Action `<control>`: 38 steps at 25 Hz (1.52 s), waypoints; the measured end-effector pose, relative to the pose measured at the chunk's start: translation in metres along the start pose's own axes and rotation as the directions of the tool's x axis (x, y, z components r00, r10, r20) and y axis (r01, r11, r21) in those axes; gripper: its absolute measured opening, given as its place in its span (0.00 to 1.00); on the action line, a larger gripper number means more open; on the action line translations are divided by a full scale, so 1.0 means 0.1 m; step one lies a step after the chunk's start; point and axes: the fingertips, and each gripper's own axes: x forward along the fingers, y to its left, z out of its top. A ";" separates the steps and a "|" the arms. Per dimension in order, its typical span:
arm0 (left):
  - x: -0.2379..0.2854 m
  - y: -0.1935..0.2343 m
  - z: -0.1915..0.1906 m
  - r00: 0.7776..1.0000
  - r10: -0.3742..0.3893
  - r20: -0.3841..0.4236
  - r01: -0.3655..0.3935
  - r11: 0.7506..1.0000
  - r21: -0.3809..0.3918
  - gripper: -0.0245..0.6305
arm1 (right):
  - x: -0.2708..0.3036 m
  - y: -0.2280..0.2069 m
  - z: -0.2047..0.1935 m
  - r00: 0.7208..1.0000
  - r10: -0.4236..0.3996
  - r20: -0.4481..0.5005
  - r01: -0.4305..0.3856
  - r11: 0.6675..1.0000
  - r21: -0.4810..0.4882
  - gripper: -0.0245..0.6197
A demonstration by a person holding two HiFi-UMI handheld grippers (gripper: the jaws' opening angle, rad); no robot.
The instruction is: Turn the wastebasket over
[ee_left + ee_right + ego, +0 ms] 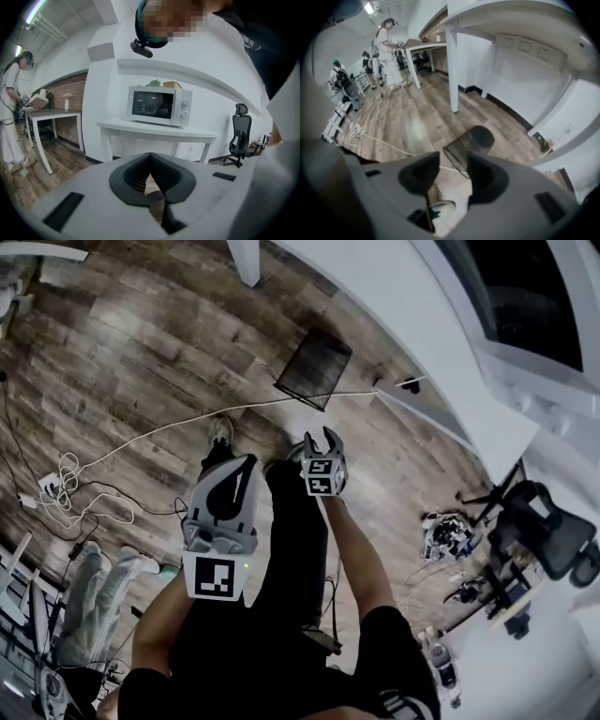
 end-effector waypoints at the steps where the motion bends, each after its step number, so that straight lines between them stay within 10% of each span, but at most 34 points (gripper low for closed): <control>1: 0.03 0.02 -0.05 1.000 0.003 0.000 -0.003 1.000 0.002 0.09 | 0.12 -0.02 -0.06 1.000 -0.006 -0.013 0.006 1.000 -0.018 0.33; 20: 0.45 0.41 -0.82 0.996 0.089 -0.017 -0.090 0.995 -0.038 0.09 | 1.74 -0.48 -1.12 0.954 -0.154 -0.258 0.070 0.949 -0.309 0.37; 38: 0.54 0.54 -0.96 0.995 0.091 -0.044 -0.093 0.994 -0.061 0.09 | 1.95 -0.67 -1.25 0.915 -0.215 -0.340 0.113 0.948 -0.296 0.26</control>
